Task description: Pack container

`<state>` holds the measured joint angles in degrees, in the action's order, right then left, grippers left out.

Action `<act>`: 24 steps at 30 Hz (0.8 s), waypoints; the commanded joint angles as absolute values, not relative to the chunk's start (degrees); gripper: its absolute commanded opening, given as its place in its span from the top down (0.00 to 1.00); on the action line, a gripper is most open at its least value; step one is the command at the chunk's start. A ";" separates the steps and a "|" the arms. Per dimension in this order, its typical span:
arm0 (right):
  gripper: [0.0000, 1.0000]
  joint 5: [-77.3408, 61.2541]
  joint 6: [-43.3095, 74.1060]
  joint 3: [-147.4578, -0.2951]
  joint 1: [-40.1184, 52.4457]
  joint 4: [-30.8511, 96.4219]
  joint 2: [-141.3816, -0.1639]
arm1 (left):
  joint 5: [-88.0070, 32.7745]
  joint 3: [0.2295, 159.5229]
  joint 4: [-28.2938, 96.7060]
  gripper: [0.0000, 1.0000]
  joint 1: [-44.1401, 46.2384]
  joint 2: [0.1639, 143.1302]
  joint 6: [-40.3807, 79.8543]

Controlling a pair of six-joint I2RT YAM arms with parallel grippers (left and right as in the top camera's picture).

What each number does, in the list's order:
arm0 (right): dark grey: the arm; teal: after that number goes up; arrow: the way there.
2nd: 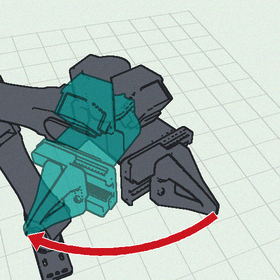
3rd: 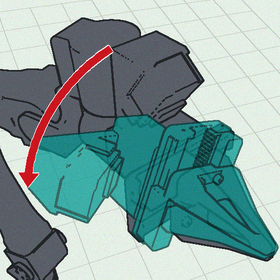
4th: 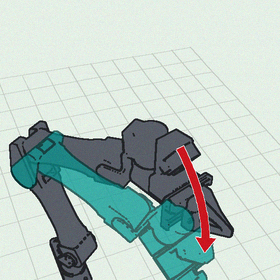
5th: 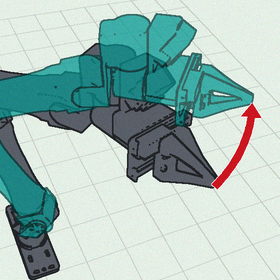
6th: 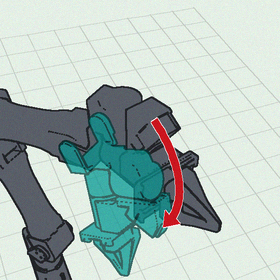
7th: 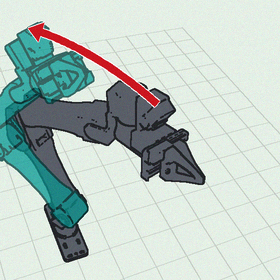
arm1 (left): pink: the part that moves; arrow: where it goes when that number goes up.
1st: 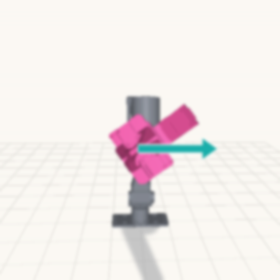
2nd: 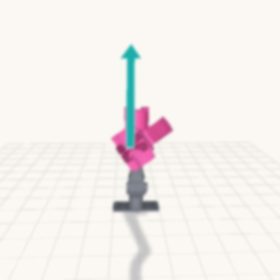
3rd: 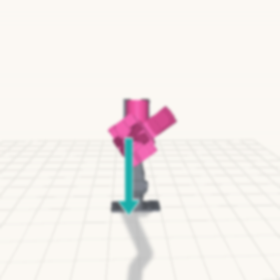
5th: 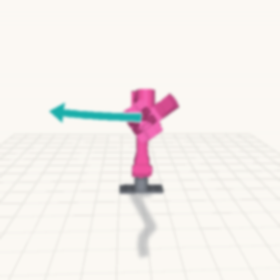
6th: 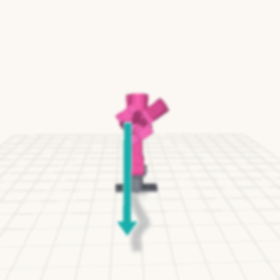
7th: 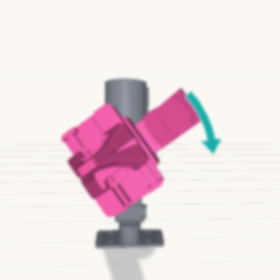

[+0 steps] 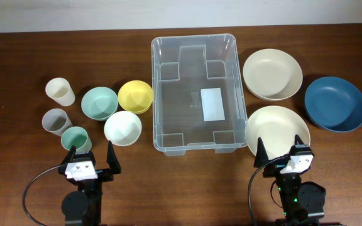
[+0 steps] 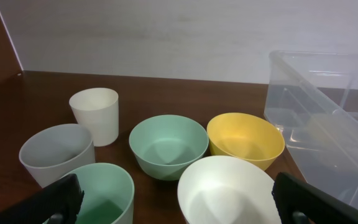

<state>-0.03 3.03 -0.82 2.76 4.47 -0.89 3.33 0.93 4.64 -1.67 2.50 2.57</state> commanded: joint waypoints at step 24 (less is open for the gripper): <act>0.01 14.50 7.81 -24.69 2.17 28.42 -1.10 | 2.72 0.51 4.54 0.00 -1.50 2.17 1.63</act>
